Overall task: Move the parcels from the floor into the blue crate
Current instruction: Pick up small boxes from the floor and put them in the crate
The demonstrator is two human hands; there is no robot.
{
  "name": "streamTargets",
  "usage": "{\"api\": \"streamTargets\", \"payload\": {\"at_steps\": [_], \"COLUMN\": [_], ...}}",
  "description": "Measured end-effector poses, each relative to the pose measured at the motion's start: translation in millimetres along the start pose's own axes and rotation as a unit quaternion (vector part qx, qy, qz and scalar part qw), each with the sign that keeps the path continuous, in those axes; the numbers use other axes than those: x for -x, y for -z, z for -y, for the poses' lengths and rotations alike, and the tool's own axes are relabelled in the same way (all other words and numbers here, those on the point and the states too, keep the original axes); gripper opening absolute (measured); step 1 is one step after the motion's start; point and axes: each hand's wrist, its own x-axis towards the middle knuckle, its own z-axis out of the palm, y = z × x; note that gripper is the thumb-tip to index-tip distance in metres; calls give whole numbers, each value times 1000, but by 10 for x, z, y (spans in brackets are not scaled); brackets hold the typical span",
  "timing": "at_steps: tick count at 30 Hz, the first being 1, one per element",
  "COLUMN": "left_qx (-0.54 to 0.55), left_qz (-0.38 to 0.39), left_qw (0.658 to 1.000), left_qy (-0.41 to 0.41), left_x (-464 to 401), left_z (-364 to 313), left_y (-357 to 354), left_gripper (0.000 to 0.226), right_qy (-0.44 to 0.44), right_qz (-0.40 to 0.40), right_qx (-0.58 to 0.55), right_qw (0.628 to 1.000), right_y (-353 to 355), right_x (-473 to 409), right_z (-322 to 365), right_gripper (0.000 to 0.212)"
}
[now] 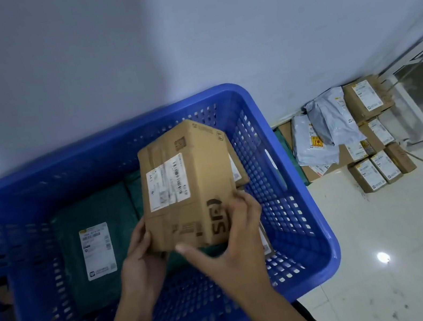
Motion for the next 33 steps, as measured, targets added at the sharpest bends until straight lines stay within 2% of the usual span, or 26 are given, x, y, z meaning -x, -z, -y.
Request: {"api": "streamTargets", "payload": {"at_steps": [2, 4, 6, 8, 10, 13, 15, 17, 19, 20, 23, 24, 26, 29, 30, 31, 33], "left_qx": [-52, -121, -191, -264, -279, -235, -244, -261, -293, -335, -462, -481, -530, -644, -657, -655, -616], "left_qz": [33, 45, 28, -10, -41, -1, 10, 2, -16, -27, -43, -37, -15, 48, 93, 134, 189], "left_qw": [998, 991, 980, 964, 959, 972, 969, 964, 953, 937, 869, 855, 814, 726, 715, 717, 754], "left_qy": [-19, -35, -37, -28, -21, -27, -40, -52, -76, -97, -172, -192, -236, -236, -221, -197, -129], "left_x": [52, 102, 153, 217, 301, 420, 445, 432, 362, 304, 227, 243, 247, 236, 239, 245, 263], "left_z": [-29, -78, -140, -202, -237, -269, -261, -261, -249, -239, -271, -307, -406, -621, -677, -716, -731], "left_y": [-24, -30, -53, -108, -171, -271, -290, -253, -128, -28, 219, 258, 329, 363, 348, 318, 244], "left_gripper": [44, 49, 50, 34, 24, 29, 29, 28, 17, 28, 83, 100, 124, 143, 146, 144, 135], "right_qy": [-62, -64, 16, 138, 216, 239, 254, 295, 331, 337, 310, 297, 267, 181, 138, 94, 40], "right_qz": [13, 67, 126, 150, 135, 101, 81, 46, 2, -15, -14, 13, 117, 318, 381, 438, 510], "right_qx": [-63, -85, -21, 93, 171, 159, 140, 155, 181, 190, 184, 180, 189, 199, 170, 135, 98], "right_qw": [996, 992, 992, 975, 952, 952, 954, 942, 926, 922, 933, 938, 938, 909, 898, 884, 853], "right_y": [66, 187, 345, 433, 445, 424, 410, 388, 381, 392, 470, 514, 635, 815, 859, 888, 905], "right_x": [-169, -330, -430, -480, -470, -435, -418, -390, -346, -334, -329, -356, -497, -873, -1023, -1169, -1413], "right_z": [-102, -254, -347, -399, -428, -520, -567, -593, -602, -610, -611, -575, -461, -271, -189, -95, 84], "right_gripper": [93, 99, 107, 114, 119, 118, 117, 115, 109, 106, 99, 100, 107, 115, 113, 108, 97]}}
